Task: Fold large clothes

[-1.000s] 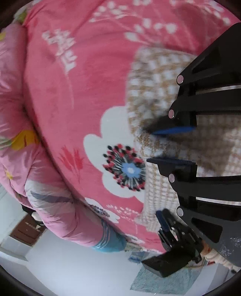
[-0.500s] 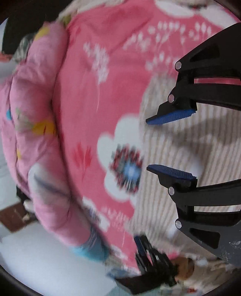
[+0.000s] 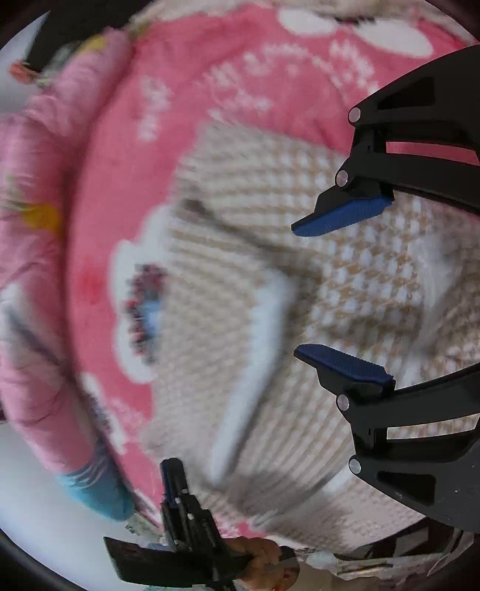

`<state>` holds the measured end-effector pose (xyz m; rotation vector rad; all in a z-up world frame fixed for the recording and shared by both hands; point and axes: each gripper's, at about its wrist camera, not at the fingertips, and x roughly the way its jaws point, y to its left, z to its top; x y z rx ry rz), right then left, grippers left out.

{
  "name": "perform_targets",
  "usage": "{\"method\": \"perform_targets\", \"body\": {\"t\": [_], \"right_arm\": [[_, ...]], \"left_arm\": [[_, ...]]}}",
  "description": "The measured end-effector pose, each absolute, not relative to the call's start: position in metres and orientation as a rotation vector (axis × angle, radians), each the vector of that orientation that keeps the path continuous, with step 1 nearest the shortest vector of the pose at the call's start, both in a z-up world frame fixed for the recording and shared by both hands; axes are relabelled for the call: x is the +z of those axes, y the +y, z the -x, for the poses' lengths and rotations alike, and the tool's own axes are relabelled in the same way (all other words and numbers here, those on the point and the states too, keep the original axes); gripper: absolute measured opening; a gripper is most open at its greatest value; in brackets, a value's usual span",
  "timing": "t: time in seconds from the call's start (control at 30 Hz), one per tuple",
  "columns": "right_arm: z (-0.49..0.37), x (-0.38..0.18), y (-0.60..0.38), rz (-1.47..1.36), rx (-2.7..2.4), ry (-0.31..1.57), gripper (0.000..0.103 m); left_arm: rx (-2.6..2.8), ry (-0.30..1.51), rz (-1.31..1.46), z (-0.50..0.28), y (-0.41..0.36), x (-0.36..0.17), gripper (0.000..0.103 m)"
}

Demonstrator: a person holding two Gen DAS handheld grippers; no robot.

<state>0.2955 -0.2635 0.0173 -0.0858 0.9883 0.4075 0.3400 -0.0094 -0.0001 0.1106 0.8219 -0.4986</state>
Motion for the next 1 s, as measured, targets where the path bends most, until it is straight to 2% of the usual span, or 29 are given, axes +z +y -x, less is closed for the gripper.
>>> {"method": "perform_targets", "body": {"t": [0.13, 0.2, 0.27, 0.3, 0.4, 0.47, 0.5, 0.6, 0.67, 0.73, 0.8, 1.0], "right_arm": [[-0.316, 0.032, -0.237, 0.030, 0.411, 0.901, 0.059], [-0.328, 0.004, -0.223, 0.090, 0.355, 0.935, 0.059], [-0.329, -0.041, -0.224, 0.117, 0.330, 1.061, 0.059], [-0.324, -0.042, -0.225, 0.120, 0.327, 1.036, 0.059], [-0.292, -0.020, -0.238, 0.149, 0.257, 1.060, 0.061], [-0.268, 0.001, -0.253, 0.072, 0.274, 1.041, 0.061], [-0.250, 0.016, -0.260, 0.037, 0.286, 1.005, 0.066], [-0.204, 0.041, -0.264, 0.002, 0.292, 0.904, 0.088], [-0.174, 0.043, -0.257, -0.039, 0.336, 0.880, 0.090], [-0.149, 0.030, -0.244, -0.042, 0.362, 0.889, 0.093], [-0.135, 0.016, -0.233, -0.007, 0.343, 0.891, 0.094], [-0.130, -0.055, -0.216, 0.000, 0.269, 1.006, 0.095]], "left_arm": [[-0.507, 0.863, -0.122, -0.347, -0.047, -0.002, 0.020], [-0.429, 0.985, -0.206, -0.350, -0.069, -0.035, 0.022], [-0.405, 0.976, -0.206, -0.344, -0.069, -0.049, 0.022], [-0.417, 0.969, -0.185, -0.336, -0.061, -0.048, 0.022], [-0.383, 0.995, -0.100, -0.318, -0.029, -0.032, 0.026], [-0.335, 0.970, -0.114, -0.304, -0.010, -0.021, 0.028], [-0.313, 0.944, -0.112, -0.290, 0.001, -0.011, 0.029], [-0.292, 0.899, -0.075, -0.246, 0.017, 0.006, 0.040], [-0.273, 0.881, -0.066, -0.216, 0.019, 0.009, 0.049], [-0.251, 0.875, -0.053, -0.190, 0.019, 0.003, 0.066], [-0.216, 0.876, -0.064, -0.169, 0.012, -0.011, 0.075], [-0.118, 0.937, -0.098, -0.146, -0.012, -0.072, 0.082]]}}
